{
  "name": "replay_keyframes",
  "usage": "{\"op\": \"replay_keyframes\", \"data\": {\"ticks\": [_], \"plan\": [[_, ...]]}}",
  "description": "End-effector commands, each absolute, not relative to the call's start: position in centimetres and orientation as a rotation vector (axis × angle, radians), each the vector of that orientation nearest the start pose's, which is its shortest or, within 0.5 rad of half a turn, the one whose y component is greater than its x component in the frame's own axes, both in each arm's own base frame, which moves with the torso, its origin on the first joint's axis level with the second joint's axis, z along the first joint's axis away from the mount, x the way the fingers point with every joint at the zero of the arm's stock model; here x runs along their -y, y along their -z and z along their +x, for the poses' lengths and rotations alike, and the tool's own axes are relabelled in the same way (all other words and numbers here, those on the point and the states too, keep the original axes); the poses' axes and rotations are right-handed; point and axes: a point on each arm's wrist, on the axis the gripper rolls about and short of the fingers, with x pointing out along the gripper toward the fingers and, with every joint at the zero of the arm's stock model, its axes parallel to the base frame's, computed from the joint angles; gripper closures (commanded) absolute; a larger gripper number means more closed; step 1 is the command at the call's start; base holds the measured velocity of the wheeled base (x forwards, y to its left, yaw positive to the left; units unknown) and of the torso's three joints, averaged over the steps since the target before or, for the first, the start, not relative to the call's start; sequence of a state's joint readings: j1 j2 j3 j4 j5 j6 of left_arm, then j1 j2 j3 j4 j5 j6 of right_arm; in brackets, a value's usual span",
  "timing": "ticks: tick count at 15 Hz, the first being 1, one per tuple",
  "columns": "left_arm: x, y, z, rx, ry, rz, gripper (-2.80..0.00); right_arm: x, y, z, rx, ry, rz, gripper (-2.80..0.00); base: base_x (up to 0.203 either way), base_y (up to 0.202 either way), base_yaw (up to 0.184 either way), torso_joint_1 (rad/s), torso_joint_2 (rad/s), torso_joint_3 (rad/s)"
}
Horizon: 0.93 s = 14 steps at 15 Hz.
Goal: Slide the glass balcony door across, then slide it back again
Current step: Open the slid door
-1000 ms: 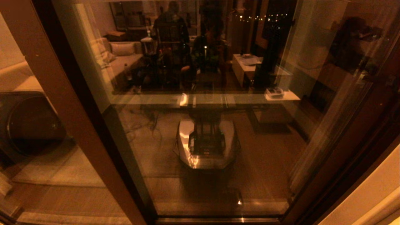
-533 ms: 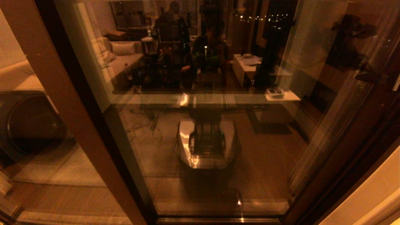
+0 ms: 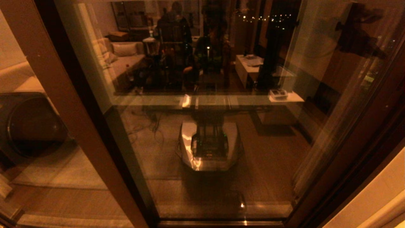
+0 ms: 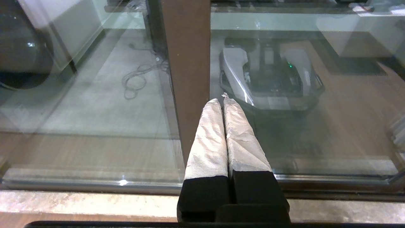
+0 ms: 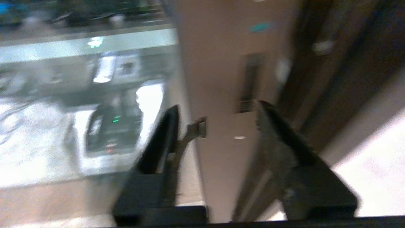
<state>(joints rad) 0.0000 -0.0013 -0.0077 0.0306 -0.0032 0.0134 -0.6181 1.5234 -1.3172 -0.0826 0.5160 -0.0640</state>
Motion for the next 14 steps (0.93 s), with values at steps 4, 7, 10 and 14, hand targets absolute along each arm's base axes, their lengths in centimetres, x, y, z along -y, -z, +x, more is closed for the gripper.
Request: {"op": "replay_keyframes", "data": {"ticks": [4, 7, 10, 14], "plan": [[0.0, -7.4, -2.4, -0.02, 0.003, 0.014, 0.0, 16.9, -32.3, 24.3, -0.132, 0.229, 0.005, 0.0, 0.0, 0.0, 0.0, 0.0, 0.0, 0.0], [0.0, -7.4, -2.4, -0.02, 0.003, 0.014, 0.0, 18.1, -31.5, 26.1, -0.152, 0.231, 0.02, 0.0, 0.0, 0.0, 0.0, 0.0, 0.0, 0.0], [0.0, -7.4, -2.4, -0.02, 0.003, 0.014, 0.0, 18.4, -31.4, 26.4, -0.156, 0.24, 0.023, 0.0, 0.0, 0.0, 0.0, 0.0, 0.0, 0.0], [0.0, -7.4, -2.4, -0.02, 0.003, 0.014, 0.0, 19.0, -30.7, 27.2, -0.168, 0.286, 0.019, 0.0, 0.0, 0.0, 0.0, 0.0, 0.0, 0.0]]}}
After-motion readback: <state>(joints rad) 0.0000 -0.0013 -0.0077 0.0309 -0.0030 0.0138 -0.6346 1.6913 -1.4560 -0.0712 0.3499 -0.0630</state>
